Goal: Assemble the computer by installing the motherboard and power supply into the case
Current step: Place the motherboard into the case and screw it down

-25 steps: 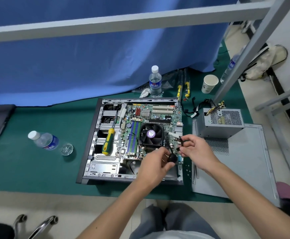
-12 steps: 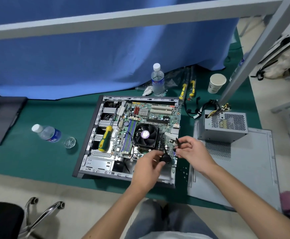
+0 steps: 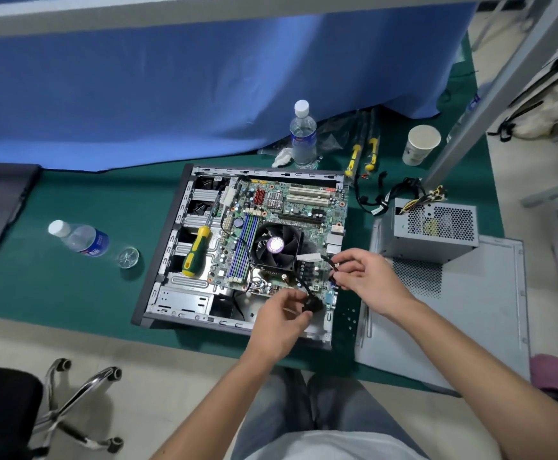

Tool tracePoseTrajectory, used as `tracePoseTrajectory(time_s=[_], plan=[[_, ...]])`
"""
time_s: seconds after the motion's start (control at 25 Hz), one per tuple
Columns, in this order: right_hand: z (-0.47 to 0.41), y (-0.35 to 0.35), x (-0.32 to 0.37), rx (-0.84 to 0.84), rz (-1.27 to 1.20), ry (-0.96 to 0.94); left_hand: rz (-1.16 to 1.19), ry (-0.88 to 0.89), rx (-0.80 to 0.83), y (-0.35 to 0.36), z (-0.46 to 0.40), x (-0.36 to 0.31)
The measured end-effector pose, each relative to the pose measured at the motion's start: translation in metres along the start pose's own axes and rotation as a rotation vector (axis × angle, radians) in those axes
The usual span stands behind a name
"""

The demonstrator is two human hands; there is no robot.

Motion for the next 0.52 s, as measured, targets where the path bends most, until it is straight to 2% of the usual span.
tracePoseTrajectory(time_s=[0.2, 0.32, 0.44, 0.52], plan=[[0.0, 0.004, -0.003, -0.005, 0.035, -0.001, -0.055, 0.013, 0.027, -0.003, -0.001, 0.003], [0.001, 0.006, -0.006, -0.011, 0.005, -0.003, 0.041, 0.0, 0.034, -0.001, -0.002, 0.002], [0.004, 0.01, -0.009, -0.004, -0.047, 0.006, 0.191, -0.054, 0.114, 0.01, -0.002, -0.004], [0.004, 0.01, -0.009, 0.003, -0.021, -0.007, 0.176, -0.055, 0.133, 0.018, -0.002, -0.008]])
Point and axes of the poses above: each hand's wrist, its own z-axis away from the middle knuckle, its own y-axis out of the palm, x = y × z, the point moved 3 cm from there along -z, towards the middle knuckle
